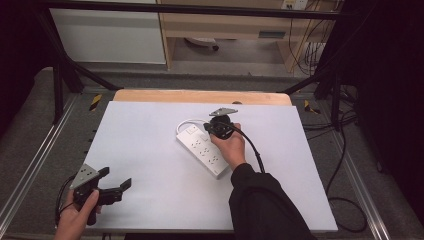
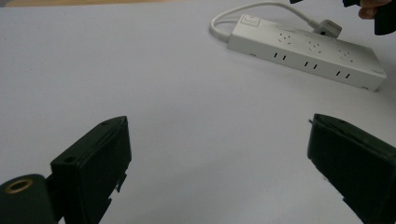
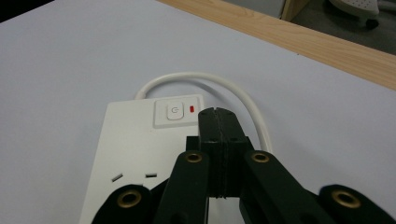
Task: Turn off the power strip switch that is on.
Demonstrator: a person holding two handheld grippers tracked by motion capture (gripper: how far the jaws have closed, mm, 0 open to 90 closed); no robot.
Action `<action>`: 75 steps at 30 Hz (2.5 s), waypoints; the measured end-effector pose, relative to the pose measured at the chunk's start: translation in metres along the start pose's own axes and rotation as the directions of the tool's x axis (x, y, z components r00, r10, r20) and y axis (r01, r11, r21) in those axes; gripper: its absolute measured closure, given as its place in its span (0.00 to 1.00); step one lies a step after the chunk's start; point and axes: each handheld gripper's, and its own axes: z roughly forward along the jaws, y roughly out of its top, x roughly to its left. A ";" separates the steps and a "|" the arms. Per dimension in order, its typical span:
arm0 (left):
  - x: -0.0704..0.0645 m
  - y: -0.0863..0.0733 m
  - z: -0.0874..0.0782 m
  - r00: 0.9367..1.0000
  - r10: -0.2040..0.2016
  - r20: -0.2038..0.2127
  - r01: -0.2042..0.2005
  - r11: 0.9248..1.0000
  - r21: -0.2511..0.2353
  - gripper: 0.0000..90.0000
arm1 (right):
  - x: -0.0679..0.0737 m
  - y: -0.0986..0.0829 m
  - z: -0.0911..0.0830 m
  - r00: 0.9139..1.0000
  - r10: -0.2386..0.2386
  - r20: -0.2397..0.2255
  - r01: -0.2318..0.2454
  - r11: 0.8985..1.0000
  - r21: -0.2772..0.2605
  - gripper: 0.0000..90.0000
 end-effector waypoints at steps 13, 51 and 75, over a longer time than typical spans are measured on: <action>-0.001 0.000 0.001 1.000 0.002 0.005 -0.002 1.000 0.003 0.07 | 0.000 -0.009 0.003 1.000 0.032 0.000 -0.032 0.999 -0.008 1.00; -0.001 0.000 0.001 1.000 0.007 0.007 -0.007 1.000 0.003 0.07 | 0.007 -0.028 0.003 1.000 0.005 -0.001 -0.005 1.000 0.028 1.00; -0.001 0.000 0.001 1.000 0.009 0.006 -0.009 1.000 0.003 0.07 | 0.008 -0.031 0.002 1.000 -0.002 -0.005 0.003 0.999 0.034 1.00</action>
